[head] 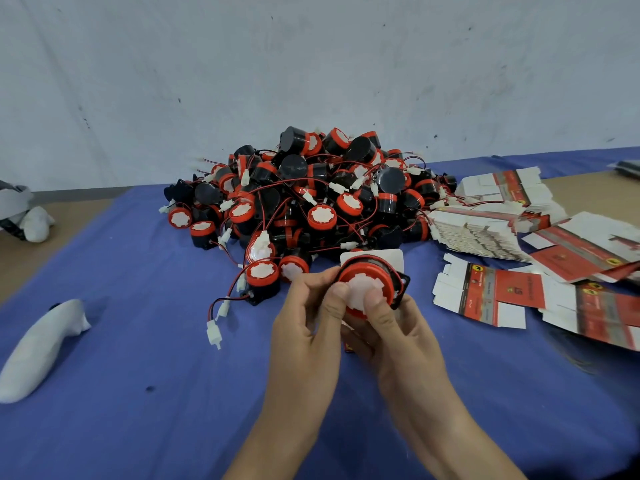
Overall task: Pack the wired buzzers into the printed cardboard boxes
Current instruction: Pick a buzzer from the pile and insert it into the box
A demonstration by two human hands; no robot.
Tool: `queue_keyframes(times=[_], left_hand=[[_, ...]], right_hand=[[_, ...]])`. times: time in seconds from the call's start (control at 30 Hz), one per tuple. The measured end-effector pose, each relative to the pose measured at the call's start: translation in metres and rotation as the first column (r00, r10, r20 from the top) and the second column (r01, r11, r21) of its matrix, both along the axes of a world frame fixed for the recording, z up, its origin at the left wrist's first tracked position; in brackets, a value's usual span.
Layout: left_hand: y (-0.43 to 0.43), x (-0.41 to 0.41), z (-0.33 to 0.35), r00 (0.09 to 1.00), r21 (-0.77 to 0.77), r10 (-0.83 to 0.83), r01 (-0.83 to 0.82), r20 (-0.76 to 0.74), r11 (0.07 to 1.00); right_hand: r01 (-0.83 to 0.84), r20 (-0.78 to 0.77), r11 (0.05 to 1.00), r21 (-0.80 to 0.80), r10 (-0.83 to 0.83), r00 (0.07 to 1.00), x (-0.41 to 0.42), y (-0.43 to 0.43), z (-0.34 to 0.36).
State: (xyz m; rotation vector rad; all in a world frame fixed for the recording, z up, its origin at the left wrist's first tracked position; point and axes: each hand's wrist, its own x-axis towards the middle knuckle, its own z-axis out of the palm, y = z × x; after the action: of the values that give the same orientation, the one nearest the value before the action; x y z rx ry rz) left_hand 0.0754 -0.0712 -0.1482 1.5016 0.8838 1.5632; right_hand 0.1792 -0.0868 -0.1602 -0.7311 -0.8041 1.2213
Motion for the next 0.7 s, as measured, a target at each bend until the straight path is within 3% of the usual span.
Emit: queue_keyframes(times=[0.23,0.37,0.7], left_hand=[[-0.001,0.001,0.001,0.999,-0.032,-0.024,0.025,0.047,0.999],[0.006,-0.007,0.002,0.995,-0.129,-0.02,0.032,0.093,0.991],[0.013,-0.016,0.004,0.979,-0.205,-0.069,0.109,0.194,0.973]], right_hand=[[-0.003,0.105,0.999,0.053,-0.002,0.995,-0.004,-0.001,-0.004],[-0.019,0.231,0.995,0.095,-0.003,0.973,-0.005,-0.003,-0.007],[0.094,0.432,0.977,0.191,-0.169,0.886,0.002,-0.001,-0.012]])
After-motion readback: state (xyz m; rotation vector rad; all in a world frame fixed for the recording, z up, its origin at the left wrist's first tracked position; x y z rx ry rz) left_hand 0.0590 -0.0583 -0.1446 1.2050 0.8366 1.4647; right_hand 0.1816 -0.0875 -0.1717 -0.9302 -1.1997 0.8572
